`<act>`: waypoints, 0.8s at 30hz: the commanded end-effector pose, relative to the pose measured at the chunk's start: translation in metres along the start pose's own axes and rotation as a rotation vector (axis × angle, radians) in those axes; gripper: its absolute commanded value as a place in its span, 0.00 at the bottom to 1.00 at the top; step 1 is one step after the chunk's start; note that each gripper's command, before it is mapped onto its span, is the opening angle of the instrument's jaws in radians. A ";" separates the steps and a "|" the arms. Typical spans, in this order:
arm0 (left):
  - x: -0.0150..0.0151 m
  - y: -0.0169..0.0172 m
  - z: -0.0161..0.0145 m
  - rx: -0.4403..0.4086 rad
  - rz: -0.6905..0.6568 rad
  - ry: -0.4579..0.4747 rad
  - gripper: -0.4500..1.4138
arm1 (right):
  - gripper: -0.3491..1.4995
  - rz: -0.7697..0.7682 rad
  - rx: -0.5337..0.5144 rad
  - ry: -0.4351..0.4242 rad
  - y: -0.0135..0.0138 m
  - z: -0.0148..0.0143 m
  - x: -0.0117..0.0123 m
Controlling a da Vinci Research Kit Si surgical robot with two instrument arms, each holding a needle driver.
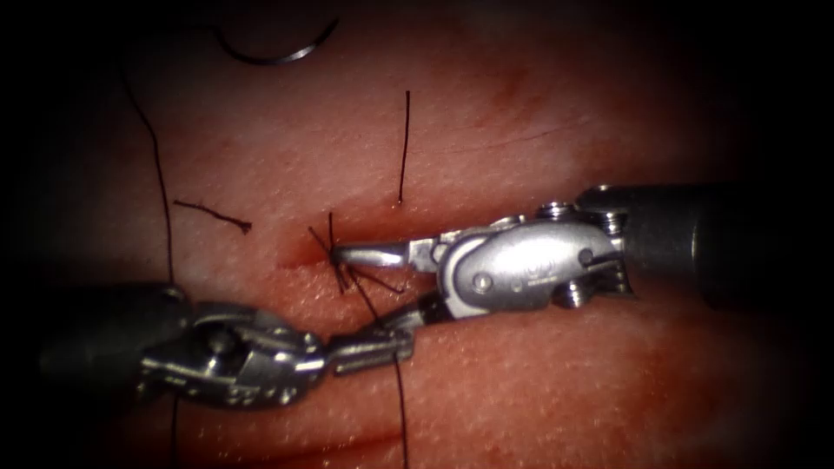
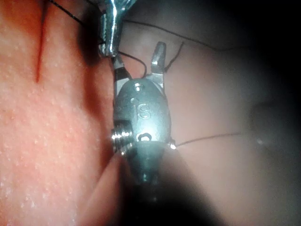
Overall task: Wound Closure
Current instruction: Hold suture with right hand to regrasp longer length of suture with left end-effector
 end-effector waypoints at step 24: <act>0.0011 -0.0004 0.0017 0.100 -0.116 -0.015 0.78 | 0.00 0.088 -0.013 -0.183 0.0025 -0.0034 -0.0049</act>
